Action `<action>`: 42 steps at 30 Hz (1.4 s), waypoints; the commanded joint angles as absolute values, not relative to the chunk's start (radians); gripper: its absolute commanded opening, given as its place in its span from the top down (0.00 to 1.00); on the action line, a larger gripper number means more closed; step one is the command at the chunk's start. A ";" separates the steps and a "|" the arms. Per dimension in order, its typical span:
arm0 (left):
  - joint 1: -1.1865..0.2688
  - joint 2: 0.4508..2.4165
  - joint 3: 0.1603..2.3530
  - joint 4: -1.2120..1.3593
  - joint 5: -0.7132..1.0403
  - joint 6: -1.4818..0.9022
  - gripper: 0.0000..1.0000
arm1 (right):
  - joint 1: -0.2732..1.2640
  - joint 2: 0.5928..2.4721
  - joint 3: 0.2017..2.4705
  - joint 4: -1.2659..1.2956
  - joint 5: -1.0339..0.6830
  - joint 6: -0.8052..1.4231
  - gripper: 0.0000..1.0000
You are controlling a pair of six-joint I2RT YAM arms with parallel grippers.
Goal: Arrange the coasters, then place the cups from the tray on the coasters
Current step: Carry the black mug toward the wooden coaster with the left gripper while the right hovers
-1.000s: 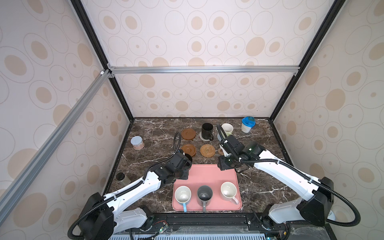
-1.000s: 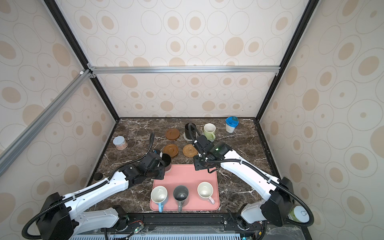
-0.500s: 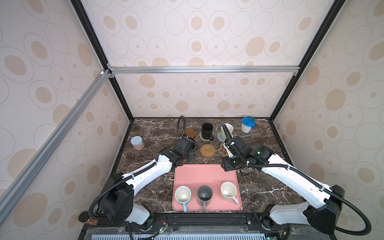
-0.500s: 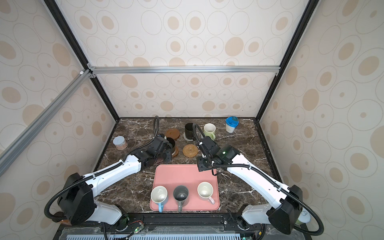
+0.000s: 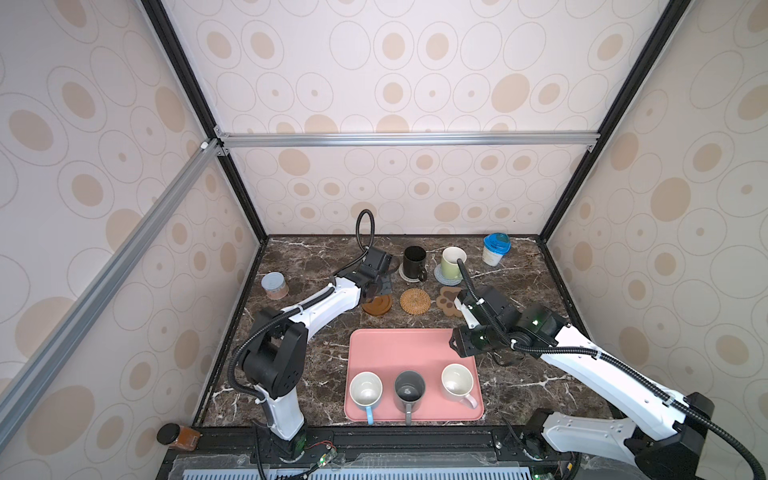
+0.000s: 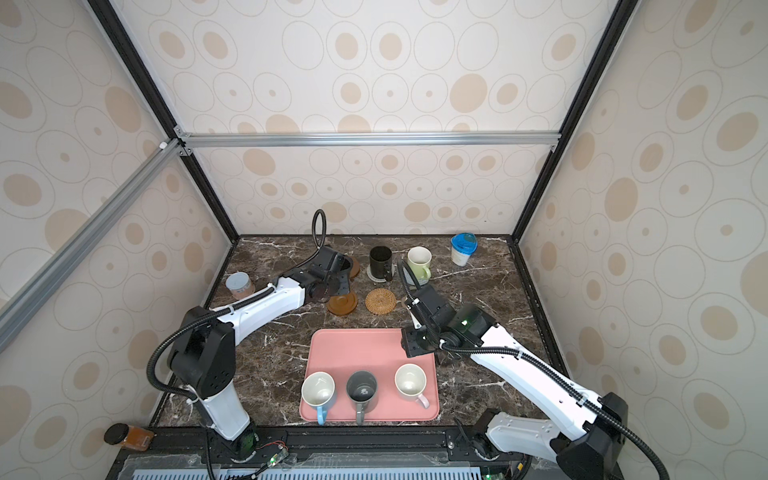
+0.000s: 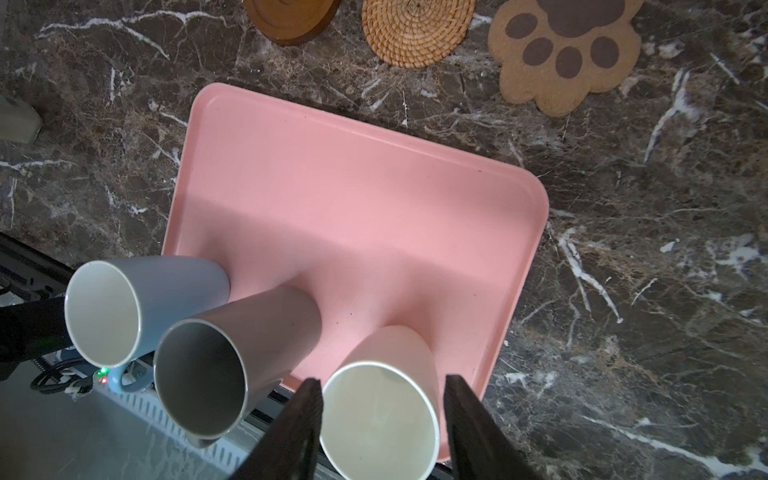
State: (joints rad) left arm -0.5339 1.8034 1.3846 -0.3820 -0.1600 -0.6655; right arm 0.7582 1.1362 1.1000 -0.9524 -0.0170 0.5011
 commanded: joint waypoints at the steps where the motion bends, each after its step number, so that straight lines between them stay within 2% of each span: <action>1: -0.519 1.839 1.506 -0.332 -0.193 -0.664 0.95 | 0.763 1.092 1.068 -0.957 -0.040 0.514 0.49; 19: -0.472 2.041 1.704 -0.328 -0.176 -0.724 0.94 | 0.763 1.015 1.006 -0.960 -0.017 0.522 0.49; 42: -0.455 2.117 1.723 -0.290 -0.146 -0.749 0.94 | 0.764 1.023 1.003 -0.969 -0.021 0.547 0.49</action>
